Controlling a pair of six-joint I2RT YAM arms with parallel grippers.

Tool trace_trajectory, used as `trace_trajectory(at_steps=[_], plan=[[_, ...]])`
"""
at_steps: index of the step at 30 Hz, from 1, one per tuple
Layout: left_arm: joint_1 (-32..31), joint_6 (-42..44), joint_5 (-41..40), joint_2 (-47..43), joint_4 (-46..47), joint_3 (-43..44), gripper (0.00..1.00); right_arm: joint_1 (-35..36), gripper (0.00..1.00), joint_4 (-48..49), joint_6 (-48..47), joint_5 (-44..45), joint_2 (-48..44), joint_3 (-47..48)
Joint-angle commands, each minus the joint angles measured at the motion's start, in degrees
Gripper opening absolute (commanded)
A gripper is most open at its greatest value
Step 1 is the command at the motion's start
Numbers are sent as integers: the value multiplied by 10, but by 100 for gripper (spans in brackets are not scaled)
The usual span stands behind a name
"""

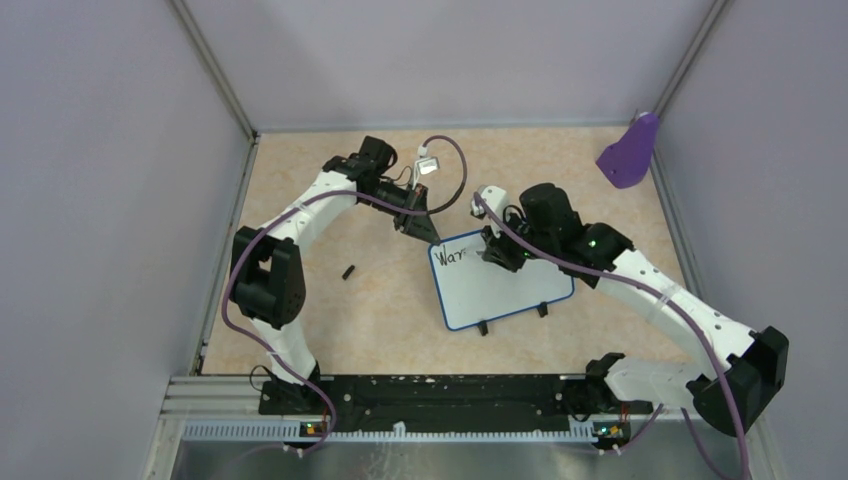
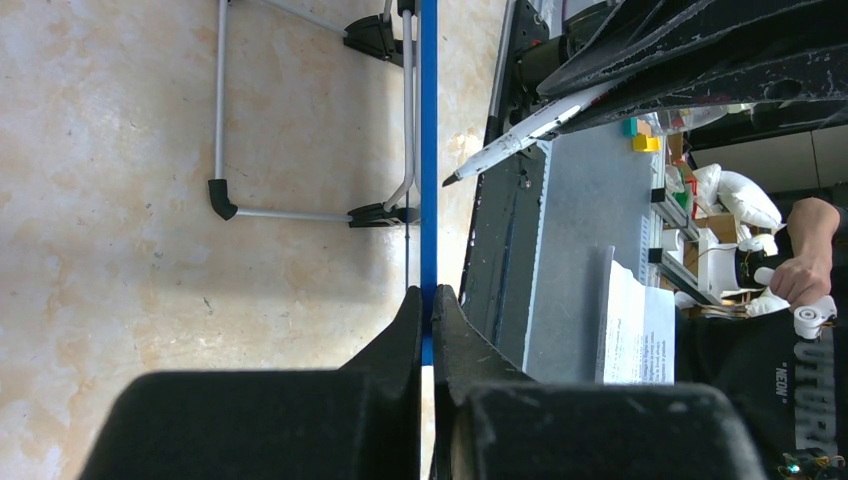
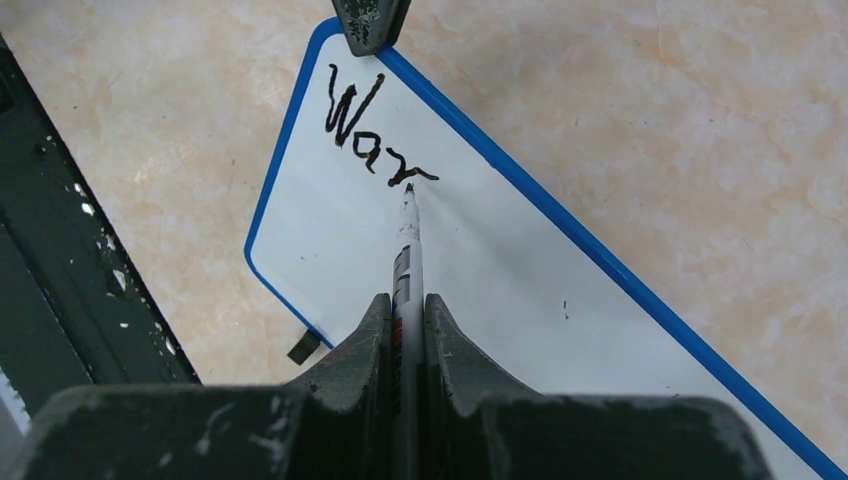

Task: Write a sentence on the whiteboard

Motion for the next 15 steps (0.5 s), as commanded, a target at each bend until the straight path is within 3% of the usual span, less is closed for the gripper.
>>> trace_trajectory(at_steps=[1,15], plan=[[-10,6,3,4,-1,1,0,-3,0,-6,-16,-28,-20,6],[-13,10,0,7,-1,0,0,-3,0,19,-5,-15,-19,-3]])
